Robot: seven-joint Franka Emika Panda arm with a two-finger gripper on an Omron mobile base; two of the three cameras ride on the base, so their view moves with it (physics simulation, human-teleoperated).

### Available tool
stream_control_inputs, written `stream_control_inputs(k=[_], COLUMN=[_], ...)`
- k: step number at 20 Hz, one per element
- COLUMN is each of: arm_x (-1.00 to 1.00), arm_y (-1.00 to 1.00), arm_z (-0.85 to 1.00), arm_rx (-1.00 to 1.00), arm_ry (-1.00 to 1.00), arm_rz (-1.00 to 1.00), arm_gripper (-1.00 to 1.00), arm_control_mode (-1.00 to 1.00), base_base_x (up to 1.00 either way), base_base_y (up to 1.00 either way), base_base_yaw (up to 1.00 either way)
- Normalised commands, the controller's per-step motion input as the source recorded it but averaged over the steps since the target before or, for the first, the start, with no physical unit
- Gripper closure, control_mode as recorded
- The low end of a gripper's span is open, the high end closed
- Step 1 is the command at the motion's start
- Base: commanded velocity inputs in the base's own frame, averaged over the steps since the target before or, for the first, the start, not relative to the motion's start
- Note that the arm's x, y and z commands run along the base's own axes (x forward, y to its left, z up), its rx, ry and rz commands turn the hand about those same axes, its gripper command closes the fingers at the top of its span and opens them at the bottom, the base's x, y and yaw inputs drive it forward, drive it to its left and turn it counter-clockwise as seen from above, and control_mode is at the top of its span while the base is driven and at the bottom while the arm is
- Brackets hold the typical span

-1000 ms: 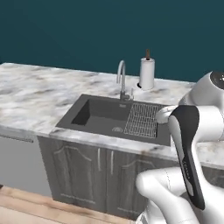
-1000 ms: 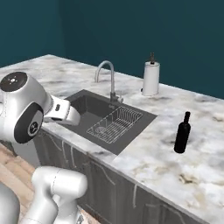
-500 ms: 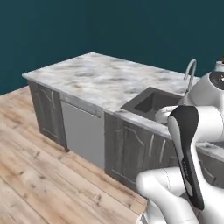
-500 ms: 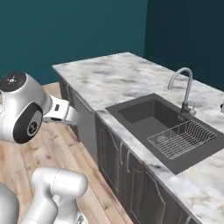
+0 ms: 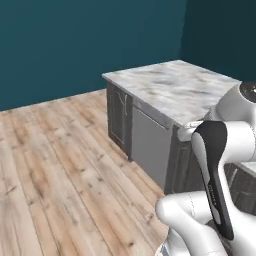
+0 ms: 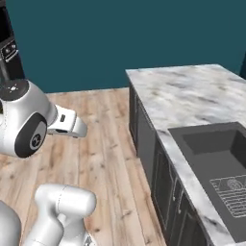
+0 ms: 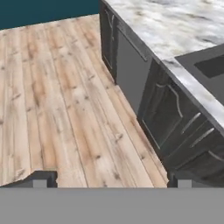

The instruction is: Move the drinks to the dining counter.

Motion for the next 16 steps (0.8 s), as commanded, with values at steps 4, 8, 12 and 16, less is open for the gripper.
stream_control_inputs(k=[4,8,12,16], arm_x=[0.00,0.00,0.00,0.00], arm_y=[0.00,0.00,0.00,0.00], arm_z=[0.00,0.00,0.00,0.00], arm_rx=[0.00,0.00,0.00,0.00], arm_ry=[0.00,0.00,0.00,0.00], arm_rz=[0.00,0.00,0.00,0.00], arm_gripper=[-1.00,-1.00,-1.00,-1.00], arm_control_mode=[1.00,1.00,1.00,1.00], base_base_x=[0.00,0.00,0.00,0.00], base_base_y=[0.18,0.18,0.23,0.29], base_base_yaw=[0.60,0.59,0.57,0.52])
